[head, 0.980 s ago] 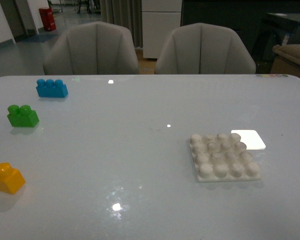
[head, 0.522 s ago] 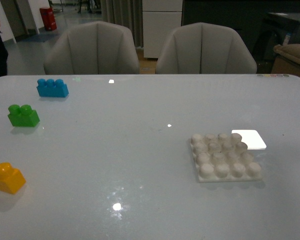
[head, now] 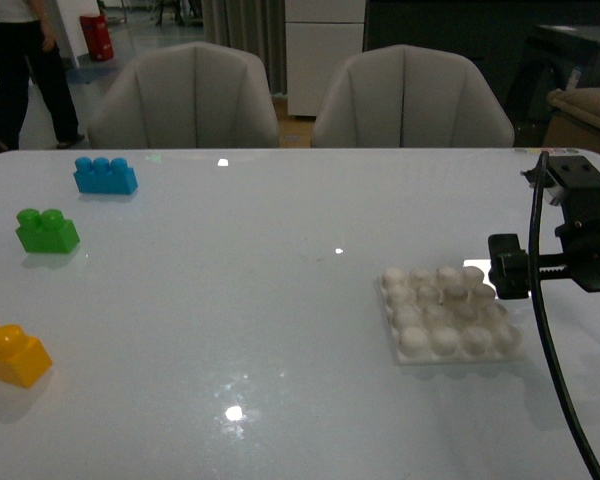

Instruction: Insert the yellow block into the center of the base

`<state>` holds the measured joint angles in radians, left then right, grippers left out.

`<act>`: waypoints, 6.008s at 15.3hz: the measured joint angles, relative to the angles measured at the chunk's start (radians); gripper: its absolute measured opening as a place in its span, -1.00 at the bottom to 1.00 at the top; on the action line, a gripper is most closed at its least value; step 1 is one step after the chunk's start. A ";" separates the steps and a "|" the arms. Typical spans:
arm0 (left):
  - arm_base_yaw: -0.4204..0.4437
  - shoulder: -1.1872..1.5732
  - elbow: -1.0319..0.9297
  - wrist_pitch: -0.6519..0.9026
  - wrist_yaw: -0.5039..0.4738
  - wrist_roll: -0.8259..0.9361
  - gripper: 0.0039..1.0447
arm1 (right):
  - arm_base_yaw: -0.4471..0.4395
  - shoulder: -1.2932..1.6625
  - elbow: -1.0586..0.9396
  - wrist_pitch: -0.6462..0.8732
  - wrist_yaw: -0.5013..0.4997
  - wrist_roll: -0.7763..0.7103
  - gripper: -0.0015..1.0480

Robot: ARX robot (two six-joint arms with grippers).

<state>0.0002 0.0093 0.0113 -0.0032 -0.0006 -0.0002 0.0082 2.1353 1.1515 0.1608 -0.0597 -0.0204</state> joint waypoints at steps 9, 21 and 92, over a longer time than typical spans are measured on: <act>0.000 0.000 0.000 0.000 0.000 0.000 0.88 | 0.023 0.058 0.057 -0.032 -0.031 0.063 0.87; 0.000 0.000 0.000 0.000 0.000 0.000 0.88 | 0.212 0.068 0.039 -0.098 -0.090 0.323 0.87; 0.000 0.000 0.000 0.000 0.000 0.000 0.88 | -0.008 -2.131 -1.141 -0.164 0.060 0.025 0.87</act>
<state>0.0002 0.0093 0.0113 -0.0032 -0.0006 0.0002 -0.0002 0.0048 0.0101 -0.0036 0.0006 0.0048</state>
